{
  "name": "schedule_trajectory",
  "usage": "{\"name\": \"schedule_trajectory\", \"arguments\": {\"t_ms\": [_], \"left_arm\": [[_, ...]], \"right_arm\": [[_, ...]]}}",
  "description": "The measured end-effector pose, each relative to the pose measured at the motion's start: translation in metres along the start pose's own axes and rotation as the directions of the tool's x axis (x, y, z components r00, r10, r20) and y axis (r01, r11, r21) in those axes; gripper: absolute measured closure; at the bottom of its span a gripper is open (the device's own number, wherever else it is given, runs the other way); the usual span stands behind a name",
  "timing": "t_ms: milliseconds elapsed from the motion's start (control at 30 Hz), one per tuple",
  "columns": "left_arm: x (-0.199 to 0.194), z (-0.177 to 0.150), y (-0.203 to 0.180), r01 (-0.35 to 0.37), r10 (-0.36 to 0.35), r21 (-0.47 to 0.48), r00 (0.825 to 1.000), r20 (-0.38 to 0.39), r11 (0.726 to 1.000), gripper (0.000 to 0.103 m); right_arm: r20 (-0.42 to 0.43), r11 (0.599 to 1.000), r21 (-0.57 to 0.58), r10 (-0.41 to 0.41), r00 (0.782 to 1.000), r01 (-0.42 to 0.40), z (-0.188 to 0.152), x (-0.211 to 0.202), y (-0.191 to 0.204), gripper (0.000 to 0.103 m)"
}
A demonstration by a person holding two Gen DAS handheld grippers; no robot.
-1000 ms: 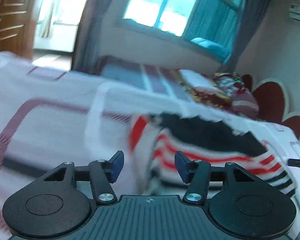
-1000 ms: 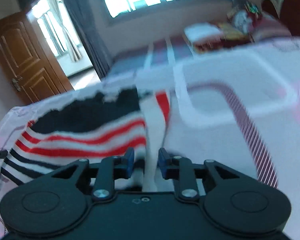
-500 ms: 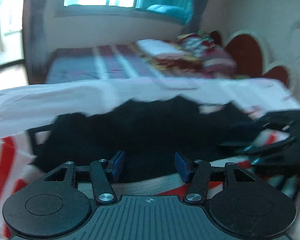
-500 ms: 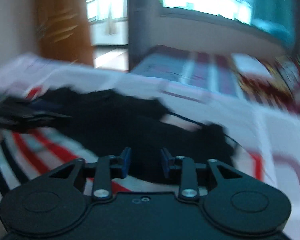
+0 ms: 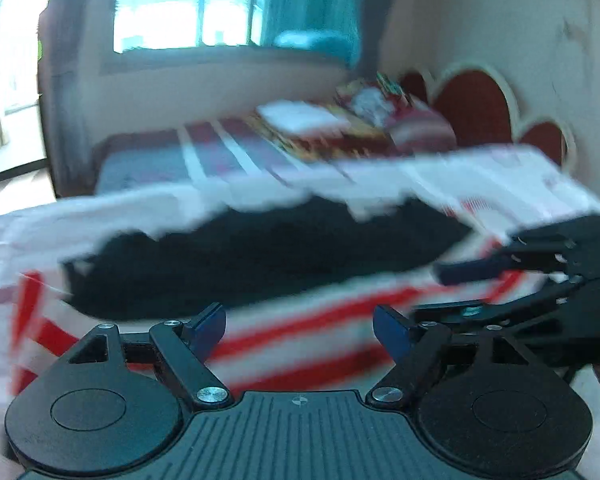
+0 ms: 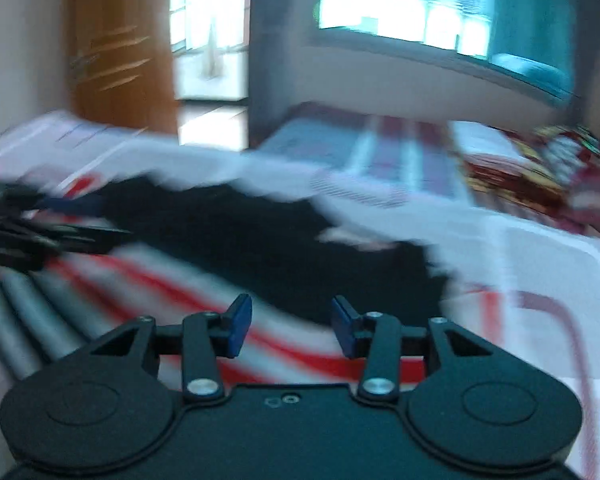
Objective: Fold small clothes
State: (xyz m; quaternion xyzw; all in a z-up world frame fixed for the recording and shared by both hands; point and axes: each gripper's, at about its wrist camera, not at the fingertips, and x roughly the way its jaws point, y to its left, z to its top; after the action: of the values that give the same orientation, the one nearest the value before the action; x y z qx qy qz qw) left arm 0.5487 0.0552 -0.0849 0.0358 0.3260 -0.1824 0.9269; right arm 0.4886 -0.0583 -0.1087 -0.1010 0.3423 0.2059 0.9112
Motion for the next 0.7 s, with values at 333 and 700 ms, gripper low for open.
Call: {"name": "schedule_trajectory", "arguments": {"t_ms": [333, 700], "left_arm": [[-0.065, -0.035, 0.055, -0.194, 0.193, -0.101, 0.981, -0.018, 0.976, 0.021], [-0.062, -0.060, -0.048, -0.122, 0.122, -0.053, 0.992, -0.018, 0.991, 0.022]], "right_arm": [[-0.077, 0.952, 0.189, -0.229, 0.971, 0.239, -0.046, -0.042, -0.072, 0.069], [-0.035, 0.971, 0.218, -0.091, 0.995, 0.096, -0.050, -0.047, 0.034, 0.074]]}}
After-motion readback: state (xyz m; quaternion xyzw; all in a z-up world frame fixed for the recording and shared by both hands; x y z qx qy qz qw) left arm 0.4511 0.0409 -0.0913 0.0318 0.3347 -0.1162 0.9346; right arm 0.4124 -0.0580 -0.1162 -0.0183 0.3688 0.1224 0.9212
